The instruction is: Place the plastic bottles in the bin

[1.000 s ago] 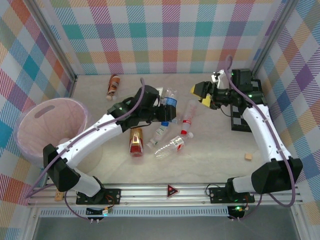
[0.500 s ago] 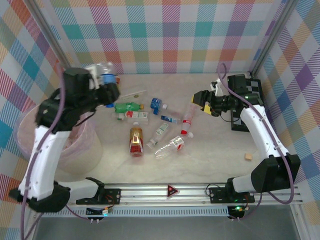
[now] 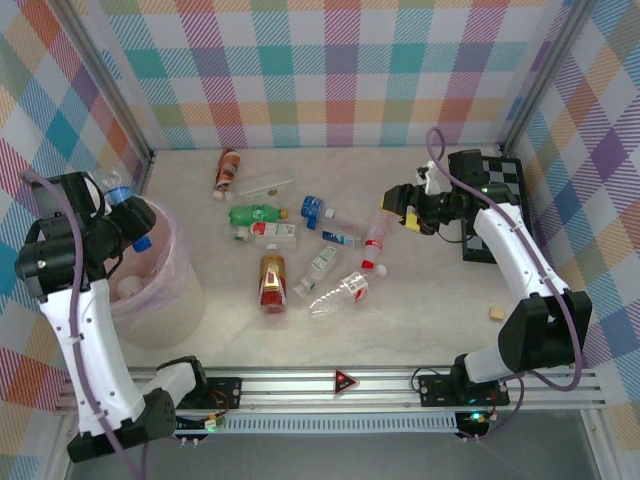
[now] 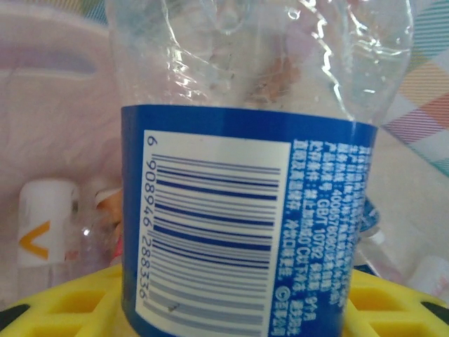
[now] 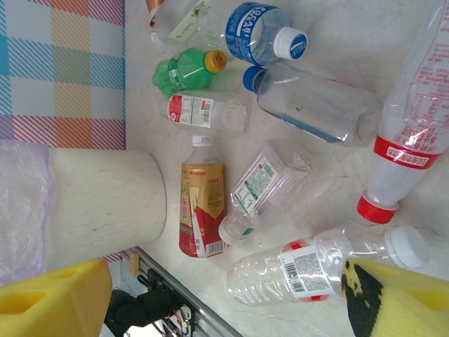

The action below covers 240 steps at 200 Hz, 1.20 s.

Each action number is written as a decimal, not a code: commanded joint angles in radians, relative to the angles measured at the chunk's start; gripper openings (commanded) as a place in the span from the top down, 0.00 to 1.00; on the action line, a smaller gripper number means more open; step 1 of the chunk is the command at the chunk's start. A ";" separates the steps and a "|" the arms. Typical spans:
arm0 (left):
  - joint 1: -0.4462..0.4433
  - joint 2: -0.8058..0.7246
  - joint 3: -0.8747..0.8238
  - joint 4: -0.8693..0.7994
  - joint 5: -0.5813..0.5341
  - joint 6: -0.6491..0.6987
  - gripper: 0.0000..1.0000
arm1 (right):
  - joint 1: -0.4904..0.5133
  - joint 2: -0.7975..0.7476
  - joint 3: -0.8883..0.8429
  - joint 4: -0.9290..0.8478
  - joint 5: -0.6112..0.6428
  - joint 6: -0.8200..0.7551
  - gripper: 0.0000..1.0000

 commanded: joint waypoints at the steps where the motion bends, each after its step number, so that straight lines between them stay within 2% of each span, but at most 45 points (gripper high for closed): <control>1: 0.082 -0.004 -0.073 0.044 0.099 0.037 1.00 | 0.001 0.021 -0.002 -0.019 -0.006 -0.043 0.15; 56: 0.097 -0.024 -0.280 0.114 -0.037 0.038 1.00 | -0.006 0.057 -0.007 -0.008 0.000 -0.046 0.15; 123: 0.095 -0.052 -0.518 0.214 -0.051 0.017 1.00 | -0.013 0.085 -0.027 0.007 0.052 -0.034 0.15; 135: 0.095 -0.043 -0.545 0.228 -0.037 0.020 0.88 | -0.013 0.087 -0.034 0.013 0.065 -0.032 0.14; 153: 0.096 -0.037 -0.572 0.235 -0.031 0.021 0.79 | -0.013 0.089 -0.046 0.012 0.107 -0.030 0.14; 169: 0.096 -0.042 -0.577 0.245 -0.025 0.019 0.67 | -0.013 0.086 -0.062 0.012 0.154 -0.025 0.14; 200: 0.095 -0.037 -0.577 0.246 0.004 0.021 0.37 | -0.002 0.077 -0.099 0.022 0.225 -0.002 0.14; 240: 0.095 -0.046 -0.571 0.241 0.020 0.028 0.10 | 0.058 0.111 -0.132 0.051 0.315 0.031 0.15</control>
